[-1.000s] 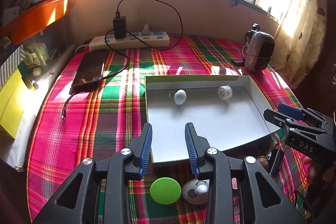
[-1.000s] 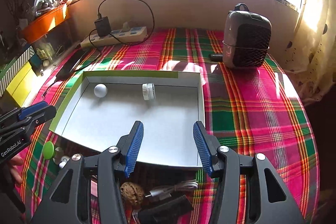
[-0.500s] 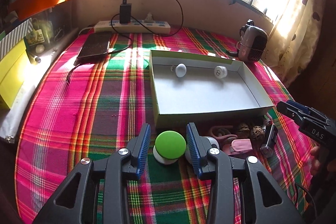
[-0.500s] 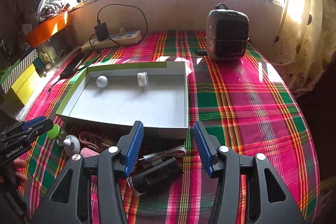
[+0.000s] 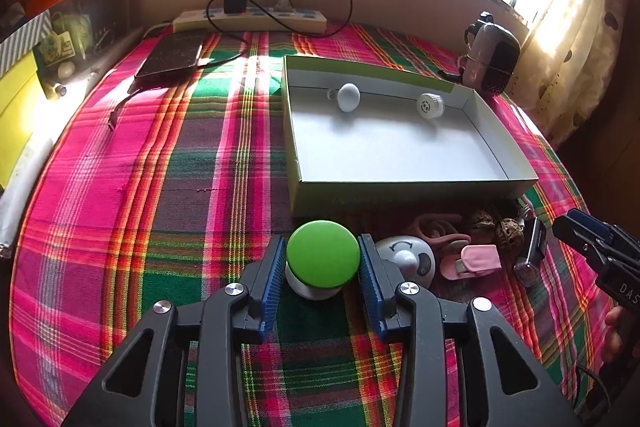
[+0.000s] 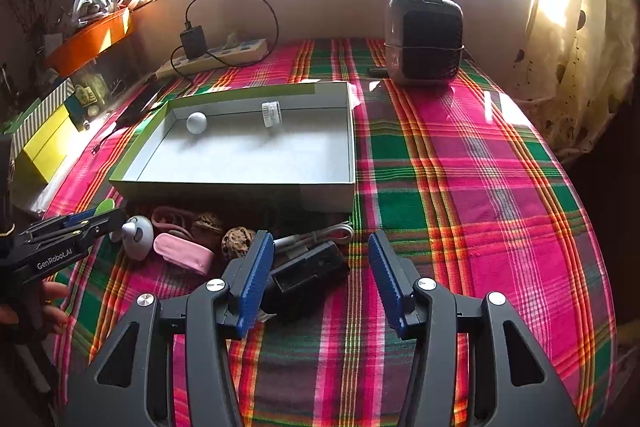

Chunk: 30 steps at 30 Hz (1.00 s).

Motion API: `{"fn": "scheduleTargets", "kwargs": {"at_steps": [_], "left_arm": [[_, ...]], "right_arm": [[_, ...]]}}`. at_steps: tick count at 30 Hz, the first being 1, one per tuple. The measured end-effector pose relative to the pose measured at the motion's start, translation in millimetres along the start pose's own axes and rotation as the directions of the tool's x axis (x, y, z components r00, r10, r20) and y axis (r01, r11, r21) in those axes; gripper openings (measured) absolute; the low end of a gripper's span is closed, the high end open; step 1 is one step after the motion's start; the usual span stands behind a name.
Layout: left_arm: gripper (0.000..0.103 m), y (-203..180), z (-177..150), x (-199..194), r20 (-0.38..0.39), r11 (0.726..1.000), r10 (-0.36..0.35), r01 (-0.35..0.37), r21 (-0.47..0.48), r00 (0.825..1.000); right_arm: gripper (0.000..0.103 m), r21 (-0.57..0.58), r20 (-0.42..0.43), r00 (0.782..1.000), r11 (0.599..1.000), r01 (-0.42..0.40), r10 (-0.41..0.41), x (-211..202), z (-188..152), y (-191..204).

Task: Organize objects
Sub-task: 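Move the left gripper to the green mushroom massager and grasp it, then grasp the black cylindrical device with the right gripper while the left holds the massager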

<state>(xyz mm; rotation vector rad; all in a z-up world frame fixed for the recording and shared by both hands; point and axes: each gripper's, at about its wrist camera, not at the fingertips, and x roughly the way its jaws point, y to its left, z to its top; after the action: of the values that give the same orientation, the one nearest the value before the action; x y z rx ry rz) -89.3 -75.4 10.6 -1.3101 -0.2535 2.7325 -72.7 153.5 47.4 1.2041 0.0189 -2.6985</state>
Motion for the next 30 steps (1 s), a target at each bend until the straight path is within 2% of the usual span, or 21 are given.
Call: {"fn": "scheduleTargets", "kwargs": {"at_steps": [16,20,30], "left_arm": [[0.035,3.1,-2.0,3.8,-0.012,1.000,-0.013,0.013,-0.005,1.000],[0.035,4.6,-1.9,3.6,-0.014,1.000,-0.016,0.016,-0.001,1.000],[0.035,4.0,-2.3,2.3,-0.014,1.000,-0.015,0.015,0.001,1.000]], "right_arm": [[0.051,0.018,-0.067,0.996,0.999,0.052,-0.050,18.8,-10.2,19.4],[0.060,0.010,-0.083,0.994,0.998,0.069,-0.068,19.7,-11.9,21.6],[0.060,0.014,-0.100,0.989,0.993,0.114,-0.112,13.6,-19.6,11.5]]}}
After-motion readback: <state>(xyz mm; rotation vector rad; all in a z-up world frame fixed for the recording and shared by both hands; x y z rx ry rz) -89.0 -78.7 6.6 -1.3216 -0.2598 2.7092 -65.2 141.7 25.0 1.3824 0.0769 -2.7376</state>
